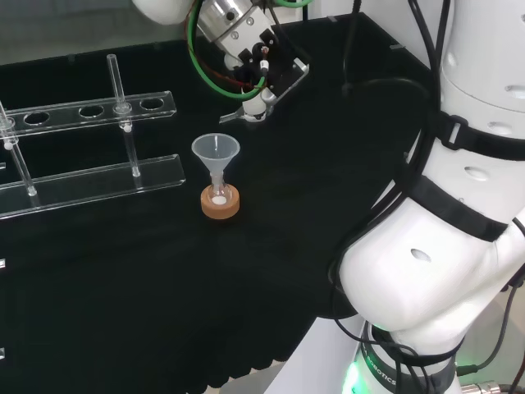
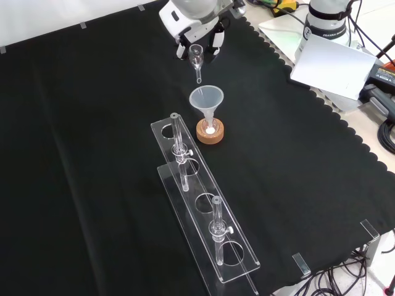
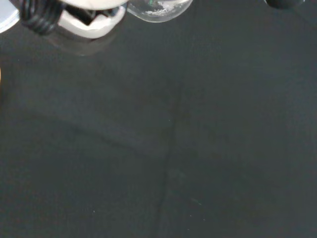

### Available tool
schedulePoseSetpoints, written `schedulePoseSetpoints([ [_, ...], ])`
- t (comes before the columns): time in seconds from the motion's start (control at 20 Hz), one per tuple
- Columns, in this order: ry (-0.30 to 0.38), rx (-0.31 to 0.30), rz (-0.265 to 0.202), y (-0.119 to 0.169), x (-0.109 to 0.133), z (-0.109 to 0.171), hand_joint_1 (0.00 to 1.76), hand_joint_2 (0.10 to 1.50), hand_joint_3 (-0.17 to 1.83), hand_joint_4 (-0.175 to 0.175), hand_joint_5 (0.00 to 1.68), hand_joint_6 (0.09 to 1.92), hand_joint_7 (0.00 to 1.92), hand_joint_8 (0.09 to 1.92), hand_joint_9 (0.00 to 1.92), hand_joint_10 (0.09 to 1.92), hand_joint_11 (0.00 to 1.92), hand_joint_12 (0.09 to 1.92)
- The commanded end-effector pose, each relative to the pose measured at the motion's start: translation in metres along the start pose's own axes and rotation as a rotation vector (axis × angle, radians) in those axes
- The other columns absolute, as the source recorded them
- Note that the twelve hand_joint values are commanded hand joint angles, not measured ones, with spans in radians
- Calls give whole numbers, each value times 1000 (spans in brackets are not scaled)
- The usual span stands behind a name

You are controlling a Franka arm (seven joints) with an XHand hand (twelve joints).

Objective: Put the weighing funnel back on the table.

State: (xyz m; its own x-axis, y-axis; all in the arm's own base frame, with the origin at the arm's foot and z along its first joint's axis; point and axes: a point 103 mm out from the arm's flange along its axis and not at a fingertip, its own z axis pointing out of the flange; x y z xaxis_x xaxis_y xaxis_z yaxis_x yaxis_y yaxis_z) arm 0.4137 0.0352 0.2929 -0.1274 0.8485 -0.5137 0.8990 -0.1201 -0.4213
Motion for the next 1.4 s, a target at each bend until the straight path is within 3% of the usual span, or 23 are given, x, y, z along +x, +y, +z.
schedulePoseSetpoints([
  [0.05, 38, -8, 0, 1, -3, 2, 1117, 690, 600, 175, 1272, 655, 1400, 278, 1628, 87, 1513, 545],
  [0.25, 82, -25, 8, 2, -8, 3, 1117, 690, 600, 175, 1272, 655, 1401, 278, 1628, 87, 1510, 545],
  [0.5, 196, -24, 12, 7, -22, 7, 1117, 690, 600, 175, 1272, 655, 1401, 278, 1628, 87, 1508, 545],
  [1.4, 352, -10, 20, 41, -46, 42, 1116, 690, 601, 175, 1271, 658, 1402, 276, 1627, 87, 1505, 548],
])
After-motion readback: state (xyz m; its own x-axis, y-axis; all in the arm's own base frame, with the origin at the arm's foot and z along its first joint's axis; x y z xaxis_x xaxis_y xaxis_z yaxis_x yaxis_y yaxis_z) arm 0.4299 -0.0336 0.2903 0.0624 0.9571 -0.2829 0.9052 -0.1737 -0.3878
